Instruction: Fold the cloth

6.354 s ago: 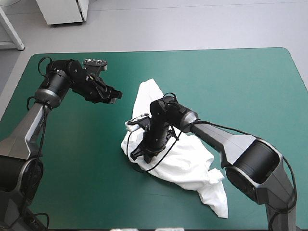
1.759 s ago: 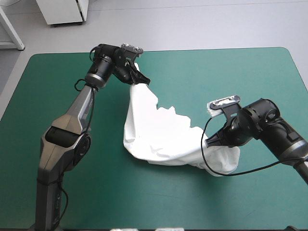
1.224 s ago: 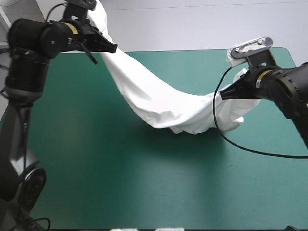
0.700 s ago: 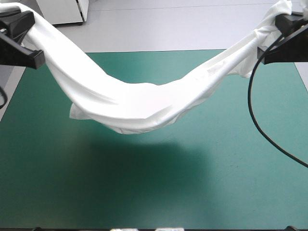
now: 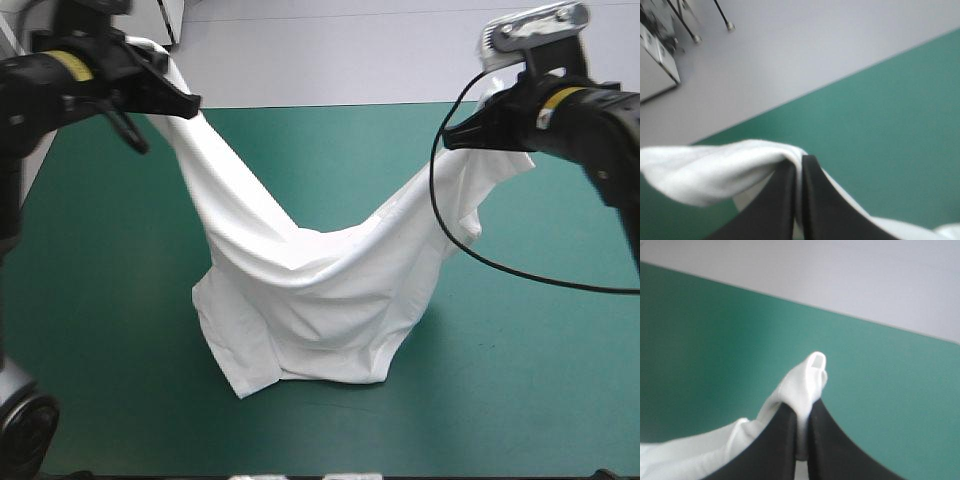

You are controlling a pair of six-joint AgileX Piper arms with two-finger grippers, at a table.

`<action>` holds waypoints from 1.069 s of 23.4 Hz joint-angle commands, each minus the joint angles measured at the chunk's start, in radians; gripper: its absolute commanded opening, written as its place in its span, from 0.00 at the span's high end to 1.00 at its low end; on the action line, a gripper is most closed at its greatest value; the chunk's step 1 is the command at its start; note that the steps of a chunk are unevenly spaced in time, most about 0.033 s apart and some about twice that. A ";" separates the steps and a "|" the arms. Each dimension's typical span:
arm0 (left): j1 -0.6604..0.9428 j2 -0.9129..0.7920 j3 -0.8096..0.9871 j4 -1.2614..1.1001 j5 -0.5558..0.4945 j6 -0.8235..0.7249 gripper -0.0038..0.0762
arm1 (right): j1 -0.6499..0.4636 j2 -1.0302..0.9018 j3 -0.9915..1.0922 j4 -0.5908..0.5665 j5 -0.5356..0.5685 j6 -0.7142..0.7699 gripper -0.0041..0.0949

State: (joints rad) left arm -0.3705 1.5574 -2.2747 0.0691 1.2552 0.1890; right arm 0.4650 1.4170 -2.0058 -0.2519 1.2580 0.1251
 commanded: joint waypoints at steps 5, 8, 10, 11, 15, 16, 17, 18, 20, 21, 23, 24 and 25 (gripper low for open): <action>0.002 0.342 0.071 -0.036 -0.035 -0.017 0.96 | -0.122 0.214 0.157 0.017 -0.226 0.048 0.98; 0.002 0.486 0.071 -0.016 -0.116 -0.045 0.96 | -0.255 0.340 0.157 0.138 -0.283 0.013 0.98; 0.002 0.555 0.071 0.020 -0.146 -0.073 0.96 | -0.317 0.402 0.157 0.216 -0.298 -0.006 0.98; 0.002 0.575 0.071 0.028 -0.160 -0.081 0.96 | -0.335 0.423 0.157 0.240 -0.308 -0.018 0.98; 0.013 0.627 0.071 0.049 -0.229 -0.106 0.96 | -0.383 0.490 0.157 0.327 -0.345 -0.061 0.98; 0.019 0.634 0.071 0.056 -0.251 -0.121 0.96 | -0.393 0.506 0.157 0.342 -0.349 -0.071 0.98; 0.021 0.641 0.071 0.067 -0.274 -0.125 0.96 | -0.401 0.522 0.157 0.357 -0.354 -0.094 0.98; 0.028 0.654 0.071 0.113 -0.315 -0.141 0.96 | -0.405 0.552 0.157 0.356 -0.356 -0.125 0.98; 0.031 0.669 0.071 0.149 -0.351 -0.149 0.96 | -0.405 0.580 0.157 0.356 -0.354 -0.125 0.97; 0.031 0.676 0.071 0.165 -0.355 -0.149 0.96 | -0.405 0.589 0.157 0.361 -0.348 -0.125 0.97; 0.031 0.679 0.071 0.177 -0.354 -0.167 0.96 | -0.405 0.604 0.157 0.375 -0.338 -0.125 0.94; 0.031 0.679 0.071 0.180 -0.349 -0.189 0.96 | -0.405 0.609 0.157 0.379 -0.335 -0.125 0.91; 0.031 0.679 0.071 0.181 -0.346 -0.205 0.95 | -0.405 0.609 0.157 0.381 -0.335 -0.125 0.87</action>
State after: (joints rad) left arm -0.3397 2.3038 -2.1777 0.2240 0.9499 0.0287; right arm 0.0681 2.0801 -1.8203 0.1116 0.9430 0.0141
